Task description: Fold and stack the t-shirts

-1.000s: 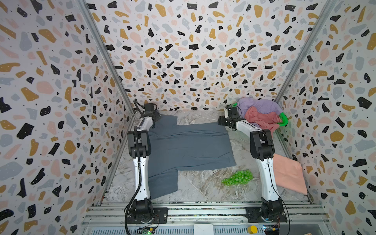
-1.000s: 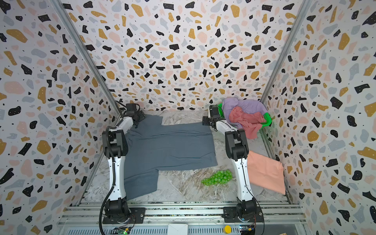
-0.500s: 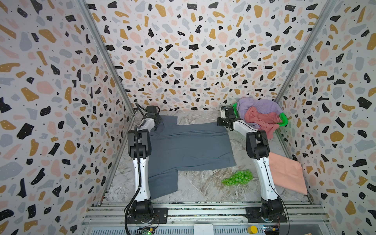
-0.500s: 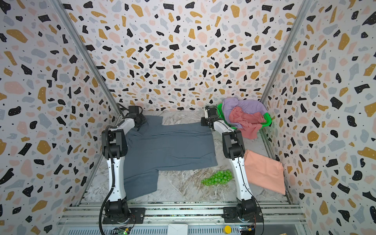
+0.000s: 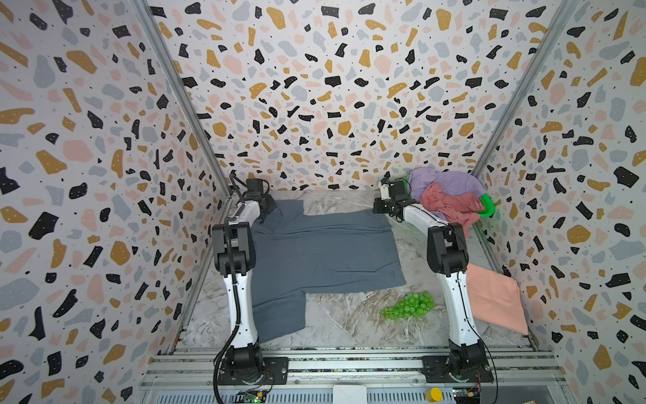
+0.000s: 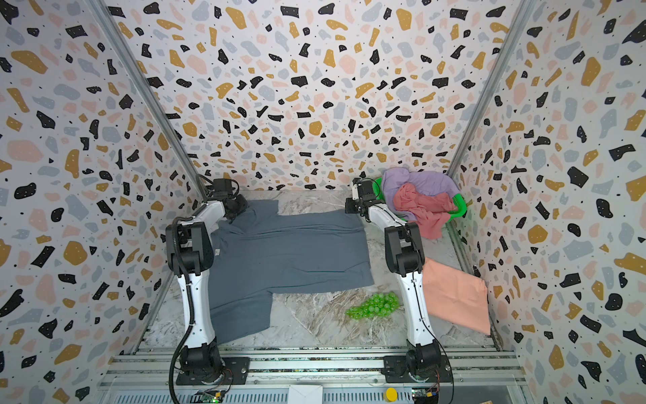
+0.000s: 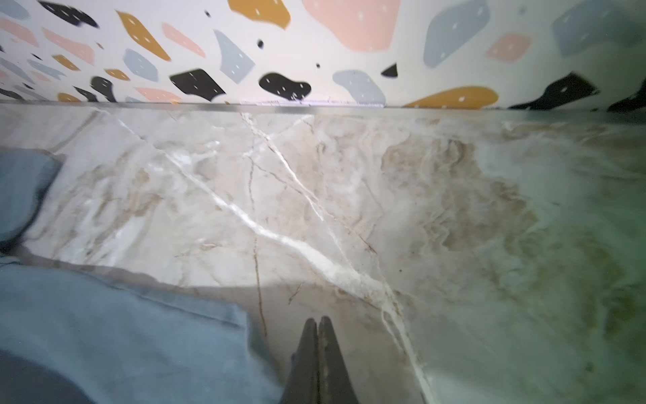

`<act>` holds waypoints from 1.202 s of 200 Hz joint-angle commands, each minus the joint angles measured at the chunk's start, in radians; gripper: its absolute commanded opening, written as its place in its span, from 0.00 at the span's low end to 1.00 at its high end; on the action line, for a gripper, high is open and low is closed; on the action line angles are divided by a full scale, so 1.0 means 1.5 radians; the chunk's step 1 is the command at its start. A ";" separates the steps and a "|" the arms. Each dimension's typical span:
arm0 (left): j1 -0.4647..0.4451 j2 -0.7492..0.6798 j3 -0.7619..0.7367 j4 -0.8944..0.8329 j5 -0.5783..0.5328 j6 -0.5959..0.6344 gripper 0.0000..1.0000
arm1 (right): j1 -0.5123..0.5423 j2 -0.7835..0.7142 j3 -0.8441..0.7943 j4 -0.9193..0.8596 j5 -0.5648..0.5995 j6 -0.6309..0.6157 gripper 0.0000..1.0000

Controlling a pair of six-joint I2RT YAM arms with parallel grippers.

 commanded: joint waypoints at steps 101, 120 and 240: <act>0.004 -0.456 -0.379 -0.004 -0.114 0.141 0.00 | -0.001 -0.382 -0.367 0.047 0.036 -0.043 0.00; 0.004 -0.548 -0.485 -0.027 -0.176 0.134 0.00 | -0.003 -0.437 -0.456 0.041 0.057 -0.042 0.00; 0.010 -0.413 -0.521 -0.093 -0.205 0.075 0.56 | -0.006 -0.421 -0.549 0.053 0.053 -0.037 0.00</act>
